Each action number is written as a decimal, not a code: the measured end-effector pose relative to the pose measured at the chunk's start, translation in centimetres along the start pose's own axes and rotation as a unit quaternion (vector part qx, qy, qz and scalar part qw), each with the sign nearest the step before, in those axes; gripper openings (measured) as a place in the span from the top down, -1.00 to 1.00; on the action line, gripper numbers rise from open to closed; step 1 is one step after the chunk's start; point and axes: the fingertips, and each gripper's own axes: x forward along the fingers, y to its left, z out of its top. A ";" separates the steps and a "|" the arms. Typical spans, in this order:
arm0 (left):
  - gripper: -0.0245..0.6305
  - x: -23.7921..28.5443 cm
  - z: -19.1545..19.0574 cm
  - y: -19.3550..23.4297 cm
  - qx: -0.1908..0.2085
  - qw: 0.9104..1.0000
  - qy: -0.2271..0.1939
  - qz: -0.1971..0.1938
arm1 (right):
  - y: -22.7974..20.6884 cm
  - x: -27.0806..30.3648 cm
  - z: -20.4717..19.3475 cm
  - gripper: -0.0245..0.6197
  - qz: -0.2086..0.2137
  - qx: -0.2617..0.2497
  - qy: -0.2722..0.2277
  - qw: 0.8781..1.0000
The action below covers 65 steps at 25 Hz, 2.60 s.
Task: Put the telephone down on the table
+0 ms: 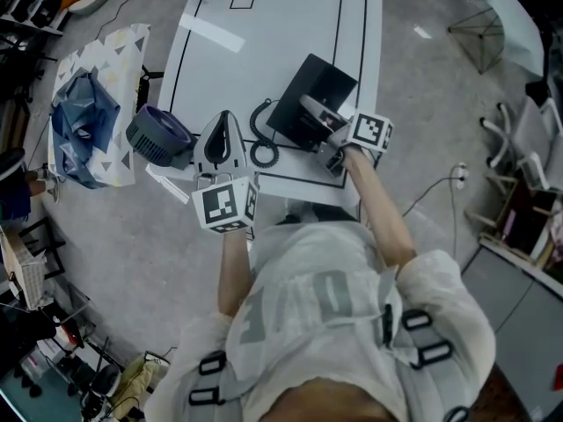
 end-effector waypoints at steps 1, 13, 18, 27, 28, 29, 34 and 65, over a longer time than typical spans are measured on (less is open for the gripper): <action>0.91 0.1 -0.1 0.1 0.000 1.000 0.001 0.000 | -0.3 0.0 -0.1 0.46 -0.004 0.001 0.001 1.000; 0.91 0.6 -0.5 0.4 -0.004 1.000 0.008 0.001 | -1.5 0.3 -0.4 0.46 -0.021 0.008 0.004 1.000; 0.91 0.6 -0.7 0.7 -0.003 1.000 0.011 0.000 | -1.7 0.4 -0.6 0.46 -0.026 0.007 0.002 1.000; 0.91 0.9 -1.1 0.9 -0.008 1.000 0.015 -0.005 | -2.0 0.6 -1.0 0.46 -0.029 -0.004 0.008 1.000; 0.91 1.0 -1.1 0.9 -0.009 1.000 0.016 -0.006 | -2.1 0.5 -0.9 0.46 -0.034 -0.006 0.008 0.999; 0.91 1.0 -1.2 0.8 -0.009 1.000 0.017 -0.007 | -2.5 0.3 -0.9 0.46 -0.045 -0.010 0.010 0.999; 0.91 1.3 -1.2 0.9 -0.011 1.000 0.017 -0.011 | -3.2 0.2 -1.0 0.46 -0.078 -0.022 0.017 0.997; 0.91 0.4 -1.3 0.9 -0.010 1.000 0.015 -0.020 | -4.2 0.1 -1.8 0.28 -0.173 -0.039 0.053 0.983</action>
